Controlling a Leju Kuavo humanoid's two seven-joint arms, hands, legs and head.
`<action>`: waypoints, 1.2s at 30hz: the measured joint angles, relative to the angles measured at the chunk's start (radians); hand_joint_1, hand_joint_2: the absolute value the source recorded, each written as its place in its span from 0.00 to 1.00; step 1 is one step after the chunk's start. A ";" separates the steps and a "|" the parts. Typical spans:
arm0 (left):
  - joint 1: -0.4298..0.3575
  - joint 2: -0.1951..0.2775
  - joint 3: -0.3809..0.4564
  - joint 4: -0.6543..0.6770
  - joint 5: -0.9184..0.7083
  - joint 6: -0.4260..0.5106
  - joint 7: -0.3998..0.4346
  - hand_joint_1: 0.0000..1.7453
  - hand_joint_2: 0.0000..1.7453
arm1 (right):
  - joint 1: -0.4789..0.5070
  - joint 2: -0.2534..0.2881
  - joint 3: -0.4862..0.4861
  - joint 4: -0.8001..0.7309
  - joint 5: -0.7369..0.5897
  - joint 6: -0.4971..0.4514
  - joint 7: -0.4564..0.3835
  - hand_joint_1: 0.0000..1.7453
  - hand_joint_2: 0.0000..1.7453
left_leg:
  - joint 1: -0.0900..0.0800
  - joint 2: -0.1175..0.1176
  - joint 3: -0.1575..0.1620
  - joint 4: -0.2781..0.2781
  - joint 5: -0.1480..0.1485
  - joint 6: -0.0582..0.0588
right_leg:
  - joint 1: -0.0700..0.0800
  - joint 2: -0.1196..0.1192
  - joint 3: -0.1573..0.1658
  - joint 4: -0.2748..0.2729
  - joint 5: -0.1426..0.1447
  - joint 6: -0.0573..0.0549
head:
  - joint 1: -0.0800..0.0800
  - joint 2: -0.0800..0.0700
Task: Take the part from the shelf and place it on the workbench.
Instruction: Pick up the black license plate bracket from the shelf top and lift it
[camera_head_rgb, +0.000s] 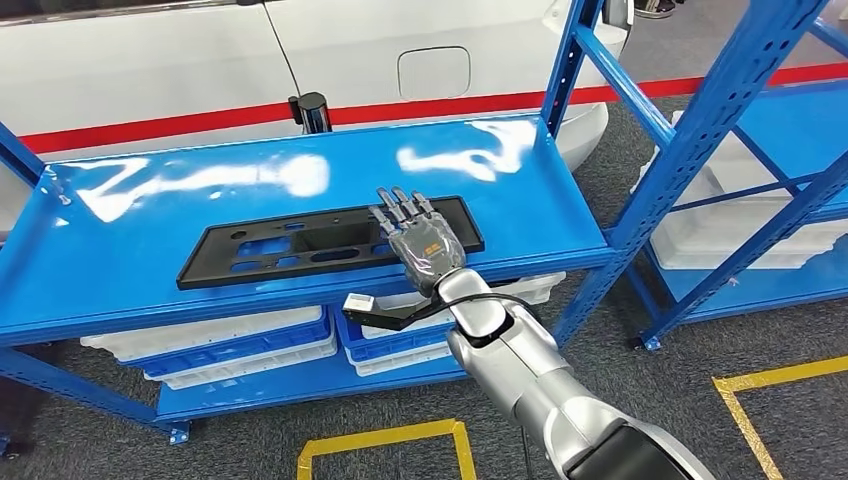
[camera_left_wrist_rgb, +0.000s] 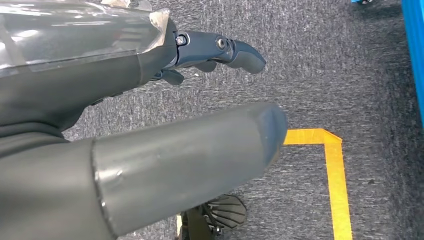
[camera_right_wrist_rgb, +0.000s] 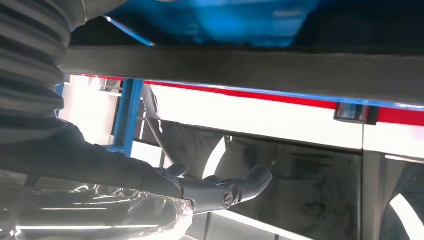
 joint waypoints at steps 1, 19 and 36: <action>0.000 0.000 0.000 0.000 0.000 0.000 0.000 0.00 0.00 | 0.000 0.000 0.000 0.000 0.000 0.000 0.000 0.00 1.00 | -0.001 0.000 0.000 0.002 -0.004 -0.005 | 0.002 0.000 0.006 -0.010 0.004 -0.009 | 0.000 0.000; -0.002 0.000 0.009 -0.005 0.037 0.086 -0.164 0.00 0.00 | 0.002 0.004 -0.015 0.000 0.005 0.019 -0.017 0.89 1.00 | -0.002 0.005 -0.019 -0.001 0.019 -0.025 | 0.013 0.006 0.029 -0.017 -0.010 -0.040 | -0.005 0.000; -0.001 -0.004 0.034 -0.005 0.029 0.171 -0.252 0.00 1.00 | -0.001 0.006 -0.030 0.000 0.009 -0.001 -0.043 0.98 1.00 | -0.014 0.004 -0.021 0.000 0.018 -0.007 | 0.003 0.006 0.031 -0.022 -0.007 -0.026 | -0.004 0.000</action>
